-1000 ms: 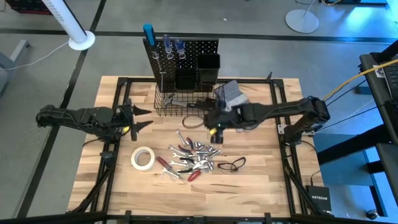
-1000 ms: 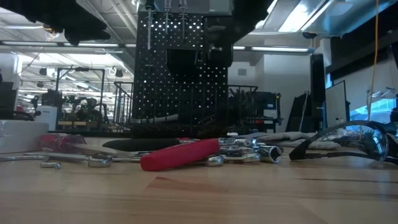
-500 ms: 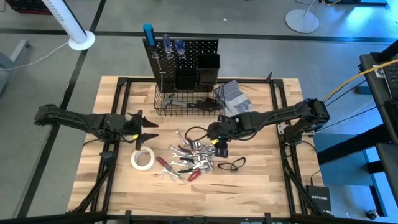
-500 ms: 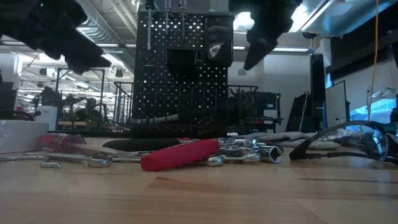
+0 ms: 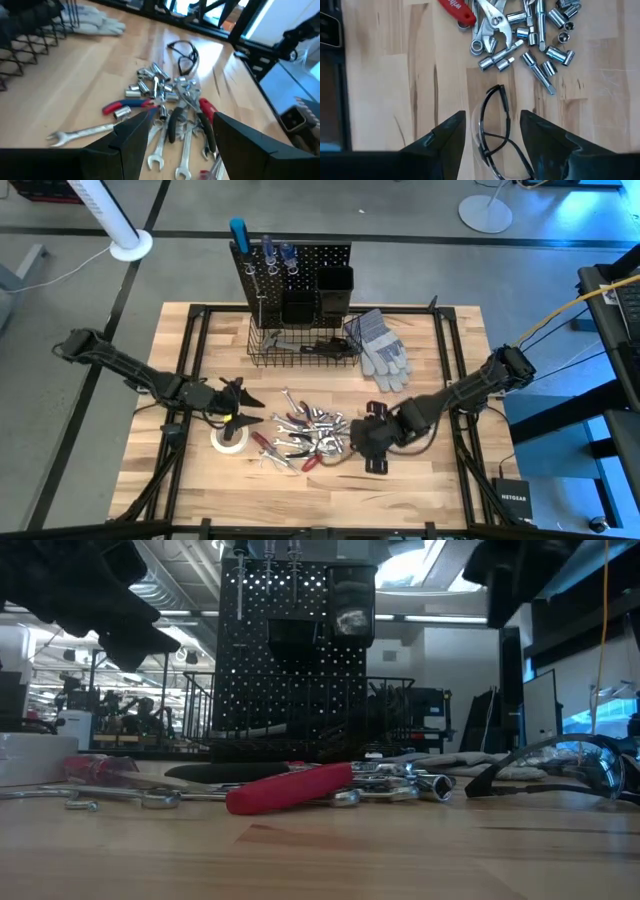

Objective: Hang tools onto peg board
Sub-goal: Put the safety glass into the right black bin on the peg board

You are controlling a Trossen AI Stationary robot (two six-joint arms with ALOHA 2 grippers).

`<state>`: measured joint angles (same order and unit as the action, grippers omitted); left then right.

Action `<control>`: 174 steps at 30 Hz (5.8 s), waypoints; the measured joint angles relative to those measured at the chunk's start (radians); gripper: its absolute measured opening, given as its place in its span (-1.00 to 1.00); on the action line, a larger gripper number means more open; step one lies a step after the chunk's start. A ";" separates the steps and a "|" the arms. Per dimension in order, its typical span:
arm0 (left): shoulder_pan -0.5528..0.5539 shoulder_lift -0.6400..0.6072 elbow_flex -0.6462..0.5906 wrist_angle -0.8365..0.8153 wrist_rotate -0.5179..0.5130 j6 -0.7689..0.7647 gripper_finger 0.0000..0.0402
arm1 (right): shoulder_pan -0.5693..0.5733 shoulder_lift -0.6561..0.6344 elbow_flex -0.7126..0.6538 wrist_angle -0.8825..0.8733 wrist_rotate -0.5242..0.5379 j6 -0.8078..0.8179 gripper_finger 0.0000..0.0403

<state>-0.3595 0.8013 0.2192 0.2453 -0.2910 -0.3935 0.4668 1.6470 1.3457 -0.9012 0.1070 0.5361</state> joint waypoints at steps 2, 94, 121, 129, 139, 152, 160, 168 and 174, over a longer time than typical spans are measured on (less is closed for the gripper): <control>-0.015 0.053 0.000 0.035 -0.003 -0.004 0.05 | 0.027 0.013 0.000 0.001 0.027 0.017 -0.04; -0.109 0.229 0.001 0.053 -0.012 -0.106 0.05 | -0.442 -0.246 -0.082 0.990 -0.041 -0.574 -0.87; 0.010 0.229 0.001 0.057 -0.089 -0.043 0.05 | -0.882 -0.182 -0.083 1.400 -0.266 -0.336 -0.86; 0.011 0.229 0.001 0.055 -0.088 -0.026 0.05 | -0.885 -0.171 -0.099 1.363 -0.114 -0.330 -0.86; 0.013 0.229 0.001 0.060 -0.088 0.017 0.05 | -0.904 -0.172 -0.105 1.258 -0.074 -0.330 -0.79; 0.022 0.229 0.001 0.060 -0.087 0.012 0.05 | -0.904 -0.172 -0.106 1.209 -0.058 -0.458 -0.47; 0.022 0.229 0.001 0.058 -0.087 0.012 0.05 | -0.888 -0.196 -0.092 1.204 -0.056 -0.544 -0.24; 0.022 0.229 0.001 0.059 -0.087 0.012 0.05 | -0.831 -0.216 -0.021 1.103 0.087 -0.650 -0.23; 0.022 0.229 0.001 0.058 -0.087 0.009 0.05 | -0.834 -0.215 0.000 0.980 0.095 -0.633 -0.23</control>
<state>-0.3374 1.0302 0.2203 0.3031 -0.3782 -0.3847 -0.3676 1.4320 1.3453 0.0790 0.2016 -0.0967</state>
